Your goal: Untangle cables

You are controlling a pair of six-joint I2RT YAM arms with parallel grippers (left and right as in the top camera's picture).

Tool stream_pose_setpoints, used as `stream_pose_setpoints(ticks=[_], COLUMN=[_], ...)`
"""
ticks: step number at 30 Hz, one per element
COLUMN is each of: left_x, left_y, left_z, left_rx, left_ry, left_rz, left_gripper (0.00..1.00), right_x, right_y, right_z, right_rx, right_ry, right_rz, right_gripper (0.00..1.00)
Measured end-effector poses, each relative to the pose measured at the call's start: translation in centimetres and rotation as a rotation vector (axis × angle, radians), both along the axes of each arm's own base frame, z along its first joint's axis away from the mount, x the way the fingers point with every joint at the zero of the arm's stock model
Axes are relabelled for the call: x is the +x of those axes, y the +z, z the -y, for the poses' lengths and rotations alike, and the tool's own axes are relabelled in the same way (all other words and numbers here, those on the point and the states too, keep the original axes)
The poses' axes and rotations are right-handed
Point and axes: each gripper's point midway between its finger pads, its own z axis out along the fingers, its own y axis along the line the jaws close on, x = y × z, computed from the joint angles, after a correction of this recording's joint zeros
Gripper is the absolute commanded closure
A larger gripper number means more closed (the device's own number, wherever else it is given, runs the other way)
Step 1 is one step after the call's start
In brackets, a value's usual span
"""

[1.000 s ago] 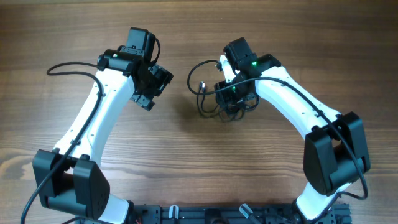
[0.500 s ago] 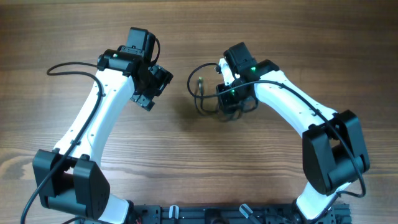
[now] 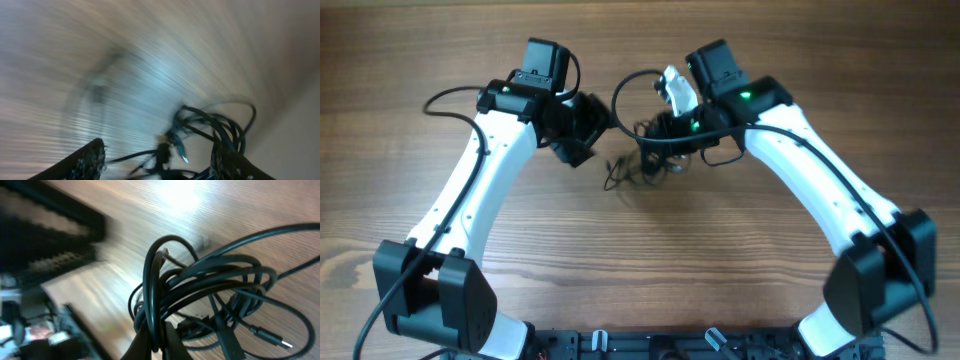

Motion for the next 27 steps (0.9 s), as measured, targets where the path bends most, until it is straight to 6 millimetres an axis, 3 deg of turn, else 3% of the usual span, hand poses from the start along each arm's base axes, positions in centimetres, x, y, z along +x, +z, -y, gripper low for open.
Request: stream_pose_setpoints(ticks=[3,5,18,27], left_x=[-0.8,-0.9,-1.2,-2.1], left_y=[1.1,1.4,1.9,2.7], left_z=[2.3,2.8,3.5,4.5], left_rx=[-0.092,-0.114,-0.127,-0.201], left_ry=[-0.129,-0.167,-0.332,-0.411], left_rz=[0.035,0.054,0.159,0.181], left_gripper=[0.31,0.32,0.37,0.38], right_x=[0.0,-0.1,-0.6,0.9], right_y=[3.1,3.8,3.4,2.4], right_z=[-0.6,-0.5,0.1,2.8], right_rx=[0.074,0.091,0.083,0.016], right_ry=[-0.020,-0.037,-0.093,-0.214], right_rz=[0.033,0.021,-0.065,-0.081], right_gripper=[0.96,0.96,0.96,0.96])
